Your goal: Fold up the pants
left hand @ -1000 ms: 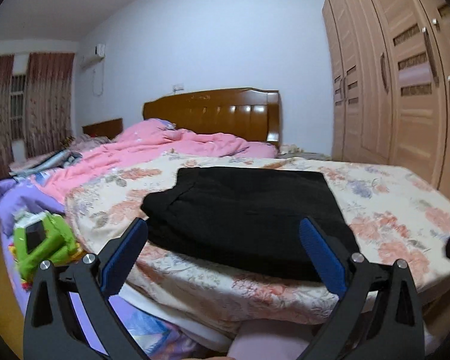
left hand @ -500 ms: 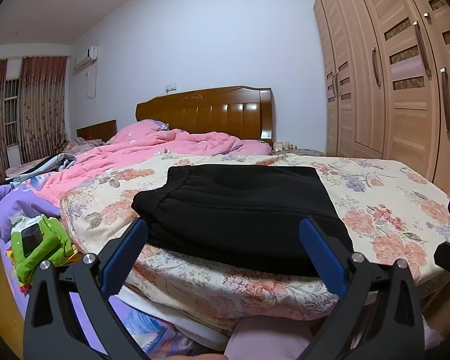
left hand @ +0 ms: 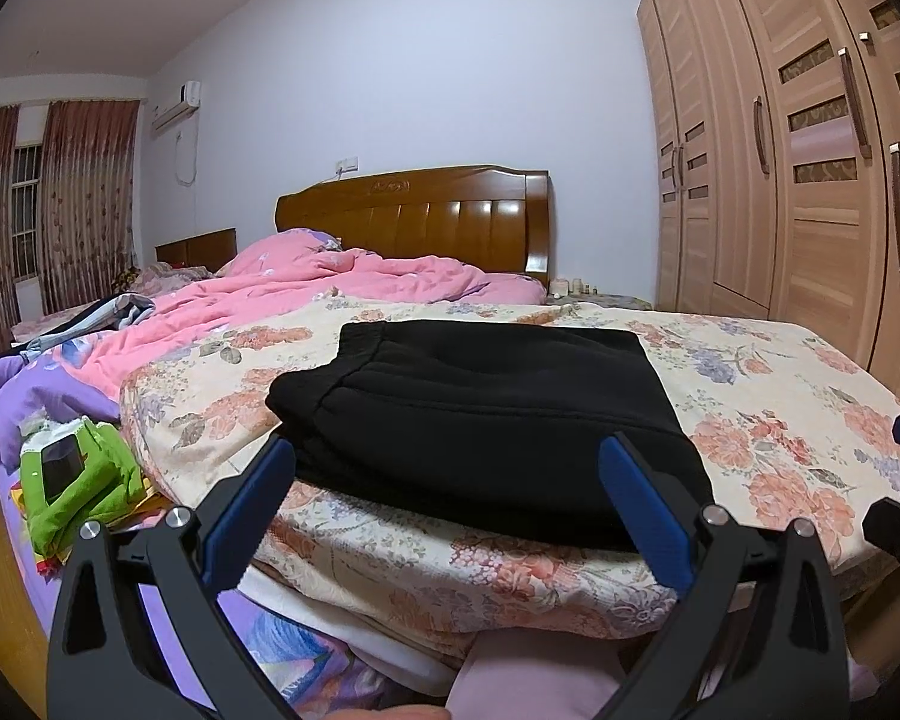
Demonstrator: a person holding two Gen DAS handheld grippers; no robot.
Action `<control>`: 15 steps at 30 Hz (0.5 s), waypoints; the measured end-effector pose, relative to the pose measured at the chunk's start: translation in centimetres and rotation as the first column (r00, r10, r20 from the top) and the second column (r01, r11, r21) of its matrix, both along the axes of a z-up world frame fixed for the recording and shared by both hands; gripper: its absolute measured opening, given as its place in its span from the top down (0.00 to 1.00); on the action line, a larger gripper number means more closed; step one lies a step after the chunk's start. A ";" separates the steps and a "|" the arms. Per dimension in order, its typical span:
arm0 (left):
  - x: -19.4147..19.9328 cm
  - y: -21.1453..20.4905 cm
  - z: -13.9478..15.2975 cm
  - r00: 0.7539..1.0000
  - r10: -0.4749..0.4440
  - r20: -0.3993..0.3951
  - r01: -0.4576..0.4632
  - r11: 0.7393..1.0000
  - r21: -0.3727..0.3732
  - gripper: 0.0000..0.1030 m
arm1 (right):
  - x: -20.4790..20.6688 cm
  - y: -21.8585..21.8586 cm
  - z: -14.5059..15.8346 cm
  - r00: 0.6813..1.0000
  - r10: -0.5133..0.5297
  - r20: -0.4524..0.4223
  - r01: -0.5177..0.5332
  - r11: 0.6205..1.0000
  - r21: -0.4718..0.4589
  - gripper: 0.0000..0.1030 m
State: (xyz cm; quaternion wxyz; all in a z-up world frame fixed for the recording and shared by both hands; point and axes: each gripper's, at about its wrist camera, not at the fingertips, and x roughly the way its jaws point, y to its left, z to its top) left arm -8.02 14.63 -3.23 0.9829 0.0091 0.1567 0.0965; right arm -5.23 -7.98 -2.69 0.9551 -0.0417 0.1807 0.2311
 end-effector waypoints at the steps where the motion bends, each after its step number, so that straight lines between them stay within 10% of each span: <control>1: 0.0 0.0 0.0 1.000 0.000 0.000 0.000 1.000 -0.001 0.02 | 0.0 0.0 0.0 1.000 0.001 0.000 -0.001 1.000 0.000 0.04; 15: 0.0 0.2 0.0 1.000 0.001 0.001 -0.001 1.000 -0.005 0.02 | 0.1 0.0 0.0 1.000 0.001 -0.001 -0.001 1.000 0.000 0.04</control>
